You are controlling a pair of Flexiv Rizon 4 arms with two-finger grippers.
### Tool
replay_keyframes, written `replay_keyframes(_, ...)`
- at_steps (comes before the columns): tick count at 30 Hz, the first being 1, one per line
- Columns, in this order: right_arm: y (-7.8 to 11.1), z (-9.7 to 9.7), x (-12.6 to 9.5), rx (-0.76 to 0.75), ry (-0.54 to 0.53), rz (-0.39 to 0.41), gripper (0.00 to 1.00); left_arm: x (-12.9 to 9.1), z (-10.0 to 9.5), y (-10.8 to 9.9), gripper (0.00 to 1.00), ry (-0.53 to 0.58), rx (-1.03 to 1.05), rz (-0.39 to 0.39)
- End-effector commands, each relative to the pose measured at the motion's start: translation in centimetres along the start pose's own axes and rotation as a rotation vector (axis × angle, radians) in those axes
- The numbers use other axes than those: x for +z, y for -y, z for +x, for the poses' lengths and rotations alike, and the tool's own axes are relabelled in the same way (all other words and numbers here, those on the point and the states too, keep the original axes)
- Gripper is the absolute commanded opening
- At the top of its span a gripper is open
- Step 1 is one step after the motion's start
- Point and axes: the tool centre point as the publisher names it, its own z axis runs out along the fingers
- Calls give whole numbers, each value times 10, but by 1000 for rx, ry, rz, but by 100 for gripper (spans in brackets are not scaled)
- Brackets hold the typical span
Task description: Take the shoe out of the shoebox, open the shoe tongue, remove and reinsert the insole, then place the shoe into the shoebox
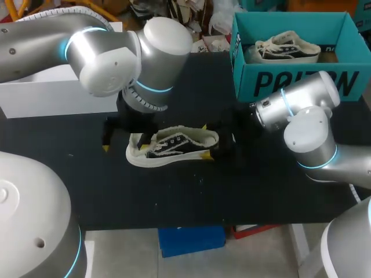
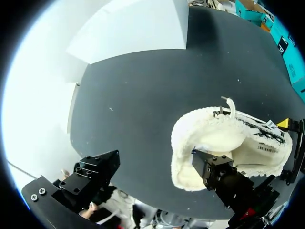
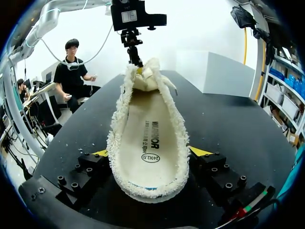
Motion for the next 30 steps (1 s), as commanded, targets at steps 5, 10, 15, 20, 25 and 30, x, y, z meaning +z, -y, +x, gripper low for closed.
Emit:
replay_keyframes(5,4,-1,0,3,1,3,0,-21,-14,-1,100,-31,50,55)
replay_keyframes(10,4,-1,0,3,1,3,0,-51,-14,-2,100,-68,149,137)
replay_keyframes(15,4,-1,0,3,1,3,0,-84,-11,3,100,-133,292,240)
replay_keyframes(20,4,-1,0,3,1,3,0,-106,1,10,20,-239,519,307)
replay_keyframes(25,4,-1,0,3,1,3,0,-116,22,12,0,-432,878,261)
replay_keyframes(30,4,-1,0,3,1,3,0,-120,43,8,0,-616,1269,161)
